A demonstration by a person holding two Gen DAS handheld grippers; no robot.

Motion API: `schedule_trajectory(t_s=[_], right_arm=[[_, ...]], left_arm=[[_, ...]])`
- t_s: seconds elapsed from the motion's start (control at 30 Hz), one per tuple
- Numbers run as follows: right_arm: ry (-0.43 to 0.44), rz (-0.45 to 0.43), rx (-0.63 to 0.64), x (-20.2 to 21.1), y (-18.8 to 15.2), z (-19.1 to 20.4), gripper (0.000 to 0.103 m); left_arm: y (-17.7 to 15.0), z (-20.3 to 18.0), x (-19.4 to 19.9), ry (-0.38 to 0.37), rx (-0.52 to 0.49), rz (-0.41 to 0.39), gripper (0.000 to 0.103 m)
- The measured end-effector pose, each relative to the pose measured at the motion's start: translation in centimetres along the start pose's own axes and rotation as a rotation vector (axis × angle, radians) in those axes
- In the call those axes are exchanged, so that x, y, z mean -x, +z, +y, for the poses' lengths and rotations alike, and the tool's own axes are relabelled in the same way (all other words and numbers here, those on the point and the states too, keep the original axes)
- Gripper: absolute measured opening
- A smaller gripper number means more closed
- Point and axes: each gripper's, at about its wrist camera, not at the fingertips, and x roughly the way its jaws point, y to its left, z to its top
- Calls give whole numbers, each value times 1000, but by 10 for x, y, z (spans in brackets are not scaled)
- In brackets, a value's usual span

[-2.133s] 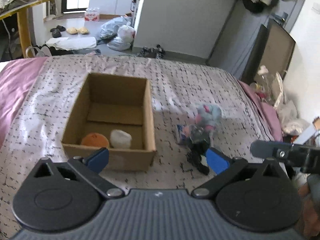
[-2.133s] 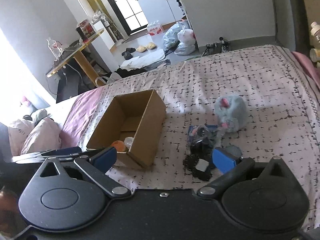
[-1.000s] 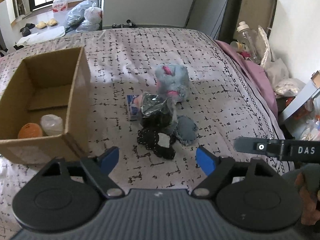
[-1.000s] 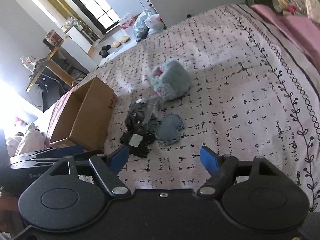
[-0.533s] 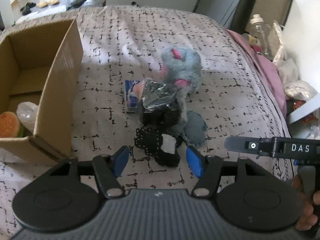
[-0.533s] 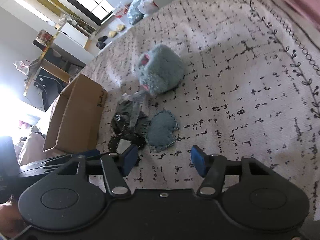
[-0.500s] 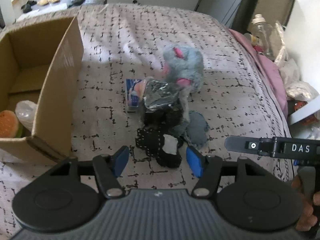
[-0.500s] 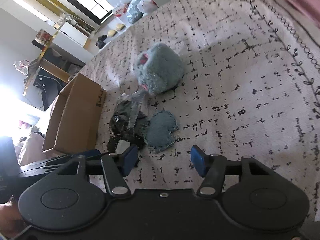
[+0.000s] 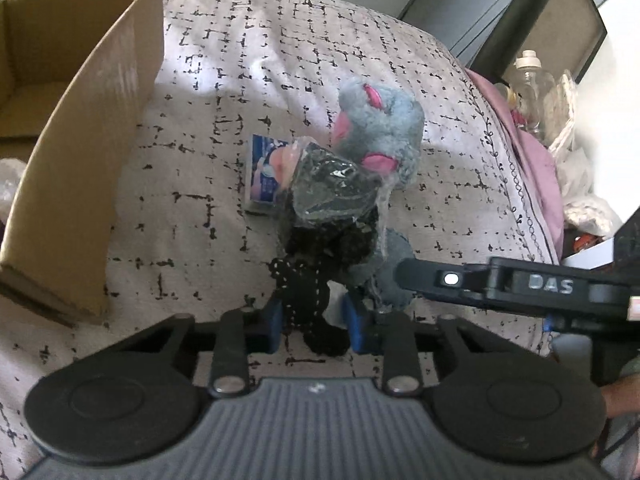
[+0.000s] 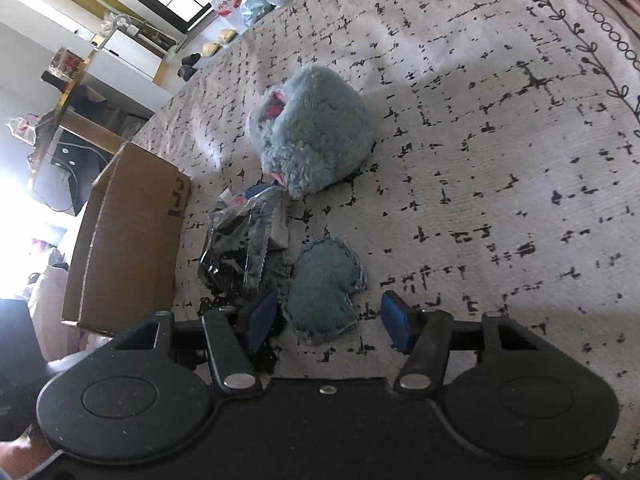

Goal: Organize soft objects
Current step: 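Grasp the black knit item with the left tool while the right tool approaches the blue mitten plush, then lift the black knit item with the left tool while the right tool grasps the blue mitten plush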

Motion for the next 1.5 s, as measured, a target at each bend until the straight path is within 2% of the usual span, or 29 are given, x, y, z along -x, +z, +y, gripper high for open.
schedule_trajectory(t_s=[0.17, 0.23, 0.3, 0.4, 0.87, 1.17, 1.5], right_arm=[[-65, -5, 63, -6, -3, 15, 57], [-93, -15, 85, -8, -6, 20, 51], [-108, -14, 106, -10, -7, 25, 34], [-116, -21, 118, -7, -11, 30, 28], [-133, -103, 113, 39, -31, 50, 28], [-121, -161, 150, 65, -42, 79, 28], [-84, -206, 198, 78, -48, 114, 28]], left_arm=[[-3, 2, 10, -44, 16, -15, 16], [-4, 2, 15, -48, 12, -27, 16], [-4, 2, 20, -49, 9, -35, 16], [-6, 4, 28, -48, 5, -49, 16], [-16, -5, 75, -74, -82, -145, 16], [-20, 4, 103, -66, -121, -200, 16], [-19, 22, 145, -50, -140, -297, 16]])
